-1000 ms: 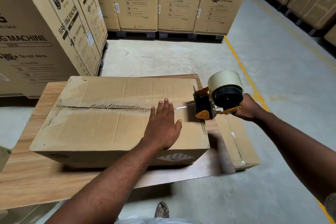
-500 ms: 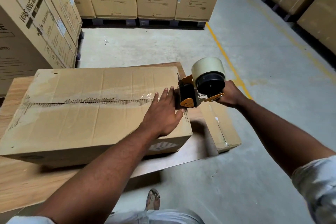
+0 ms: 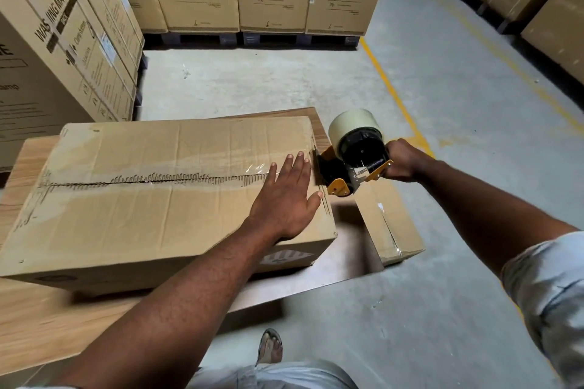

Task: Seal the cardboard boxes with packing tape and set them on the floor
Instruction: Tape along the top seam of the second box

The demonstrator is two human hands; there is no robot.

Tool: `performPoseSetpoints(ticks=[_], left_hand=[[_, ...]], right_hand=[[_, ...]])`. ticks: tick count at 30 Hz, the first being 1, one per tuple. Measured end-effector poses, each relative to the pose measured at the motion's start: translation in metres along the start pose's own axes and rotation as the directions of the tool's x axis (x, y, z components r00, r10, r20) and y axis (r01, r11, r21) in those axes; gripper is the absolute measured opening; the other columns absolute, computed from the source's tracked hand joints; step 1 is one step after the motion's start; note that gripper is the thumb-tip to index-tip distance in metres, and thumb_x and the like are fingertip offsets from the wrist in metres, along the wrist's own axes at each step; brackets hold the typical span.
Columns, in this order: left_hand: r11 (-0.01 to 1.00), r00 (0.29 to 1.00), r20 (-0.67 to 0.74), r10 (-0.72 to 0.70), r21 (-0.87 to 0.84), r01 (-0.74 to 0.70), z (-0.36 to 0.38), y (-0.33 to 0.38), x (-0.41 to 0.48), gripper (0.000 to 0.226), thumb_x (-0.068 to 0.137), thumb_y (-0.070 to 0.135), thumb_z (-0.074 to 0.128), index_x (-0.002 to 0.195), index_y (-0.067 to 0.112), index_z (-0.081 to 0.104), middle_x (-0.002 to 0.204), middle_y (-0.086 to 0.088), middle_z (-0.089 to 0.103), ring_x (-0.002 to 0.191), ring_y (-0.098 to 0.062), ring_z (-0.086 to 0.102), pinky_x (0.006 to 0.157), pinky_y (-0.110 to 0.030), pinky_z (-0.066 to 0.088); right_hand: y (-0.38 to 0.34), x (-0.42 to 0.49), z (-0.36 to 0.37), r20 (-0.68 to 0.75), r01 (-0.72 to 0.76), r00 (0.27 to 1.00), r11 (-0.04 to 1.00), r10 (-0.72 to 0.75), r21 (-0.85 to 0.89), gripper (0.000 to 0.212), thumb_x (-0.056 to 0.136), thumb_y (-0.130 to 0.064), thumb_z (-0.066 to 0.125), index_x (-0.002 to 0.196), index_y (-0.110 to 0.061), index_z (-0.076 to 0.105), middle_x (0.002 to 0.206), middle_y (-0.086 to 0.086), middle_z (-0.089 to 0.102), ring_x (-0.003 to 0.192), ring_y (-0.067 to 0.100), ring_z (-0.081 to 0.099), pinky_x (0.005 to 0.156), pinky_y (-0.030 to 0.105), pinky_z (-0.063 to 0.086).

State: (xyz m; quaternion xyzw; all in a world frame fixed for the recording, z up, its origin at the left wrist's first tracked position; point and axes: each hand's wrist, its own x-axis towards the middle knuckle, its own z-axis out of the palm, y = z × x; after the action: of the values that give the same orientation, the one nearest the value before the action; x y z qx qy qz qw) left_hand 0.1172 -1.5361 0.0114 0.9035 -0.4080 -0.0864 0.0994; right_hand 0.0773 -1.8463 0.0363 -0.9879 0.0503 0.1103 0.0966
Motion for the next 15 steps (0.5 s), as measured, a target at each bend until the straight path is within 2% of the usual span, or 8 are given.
performPoseSetpoints(ticks=[3, 5, 7, 9, 10, 12, 14, 15], left_hand=[[1.000, 1.000, 0.002, 0.003, 0.006, -0.003, 0.000, 0.000, 0.001, 0.072, 0.101, 0.054, 0.012, 0.159, 0.013, -0.003, 0.166, -0.004, -0.014, 0.152, -0.019, -0.015, 0.124, -0.047, -0.004], [1.000, 1.000, 0.004, 0.004, 0.003, -0.004, 0.000, 0.000, 0.001, 0.072, 0.102, 0.054, 0.012, 0.159, 0.013, -0.003, 0.166, -0.003, -0.014, 0.152, -0.019, -0.015, 0.124, -0.047, -0.004], [1.000, 1.000, 0.006, 0.001, 0.001, -0.001, -0.001, 0.000, 0.001, 0.071, 0.102, 0.054, 0.012, 0.159, 0.014, -0.003, 0.166, -0.003, -0.015, 0.152, -0.019, -0.016, 0.124, -0.047, -0.004], [1.000, 1.000, 0.007, 0.000, 0.006, 0.000, -0.001, 0.000, 0.001, 0.071, 0.102, 0.054, 0.012, 0.159, 0.013, -0.003, 0.166, -0.003, -0.015, 0.152, -0.019, -0.016, 0.123, -0.047, -0.004], [1.000, 1.000, 0.004, 0.001, 0.008, -0.001, 0.000, 0.001, 0.001, 0.071, 0.102, 0.054, 0.012, 0.159, 0.013, -0.003, 0.166, -0.003, -0.015, 0.152, -0.019, -0.015, 0.123, -0.047, -0.004], [1.000, 1.000, 0.004, 0.004, 0.006, -0.004, 0.001, 0.002, 0.002, 0.072, 0.102, 0.054, 0.013, 0.159, 0.013, -0.003, 0.166, -0.003, -0.015, 0.152, -0.019, -0.016, 0.123, -0.047, -0.005], [1.000, 1.000, 0.008, 0.003, 0.003, -0.003, 0.001, 0.003, 0.002, 0.072, 0.102, 0.054, 0.013, 0.159, 0.013, -0.004, 0.166, -0.003, -0.016, 0.152, -0.019, -0.016, 0.123, -0.047, -0.005], [1.000, 1.000, 0.008, 0.000, 0.004, 0.000, 0.000, 0.002, 0.002, 0.072, 0.102, 0.054, 0.013, 0.159, 0.013, -0.004, 0.165, -0.003, -0.016, 0.152, -0.019, -0.017, 0.123, -0.047, -0.005]], right_hand=[[-0.003, 0.001, 0.008, 0.105, -0.105, 0.989, 0.994, 0.108, -0.033, 0.027, 0.074, -0.040, 0.062, 0.058, -0.024, 0.049, 0.057, 0.001, 0.051, 0.067, 0.028, 0.053, 0.063, 0.029, 0.041], [-0.007, -0.007, 0.025, 0.177, -0.172, 0.968, 0.984, 0.177, -0.043, 0.025, 0.081, -0.036, 0.067, 0.064, -0.020, 0.057, 0.061, 0.005, 0.063, 0.069, 0.026, 0.064, 0.062, 0.028, 0.045], [-0.009, -0.018, 0.051, 0.270, -0.281, 0.928, 0.958, 0.256, 0.059, 0.027, 0.082, -0.034, 0.068, 0.063, -0.016, 0.062, 0.047, -0.004, 0.063, 0.050, 0.010, 0.063, 0.051, 0.021, 0.047], [-0.007, -0.031, 0.084, 0.326, -0.435, 0.880, 0.861, 0.345, 0.264, 0.028, 0.076, -0.034, 0.069, 0.059, -0.012, 0.063, 0.040, -0.004, 0.056, 0.042, 0.017, 0.054, 0.042, 0.023, 0.045], [-0.007, -0.039, 0.099, 0.339, -0.516, 0.850, 0.769, 0.404, 0.378, 0.027, 0.074, -0.032, 0.070, 0.059, -0.011, 0.062, 0.044, -0.002, 0.056, 0.043, 0.021, 0.051, 0.041, 0.024, 0.042], [-0.012, -0.053, 0.129, 0.408, -0.621, 0.779, 0.490, 0.477, 0.612, 0.026, 0.080, -0.016, 0.071, 0.060, -0.009, 0.056, 0.050, 0.006, 0.050, 0.043, 0.020, 0.043, 0.043, 0.024, 0.035], [-0.025, -0.065, 0.157, 0.528, -0.642, 0.724, 0.153, 0.443, 0.751, 0.031, 0.088, -0.008, 0.065, 0.062, -0.010, 0.047, 0.049, 0.005, 0.040, 0.040, 0.017, 0.036, 0.044, 0.024, 0.029], [-0.035, -0.068, 0.170, 0.607, -0.641, 0.703, -0.041, 0.371, 0.767, 0.034, 0.091, -0.011, 0.060, 0.062, -0.012, 0.044, 0.048, 0.004, 0.035, 0.039, 0.016, 0.032, 0.045, 0.024, 0.027]])
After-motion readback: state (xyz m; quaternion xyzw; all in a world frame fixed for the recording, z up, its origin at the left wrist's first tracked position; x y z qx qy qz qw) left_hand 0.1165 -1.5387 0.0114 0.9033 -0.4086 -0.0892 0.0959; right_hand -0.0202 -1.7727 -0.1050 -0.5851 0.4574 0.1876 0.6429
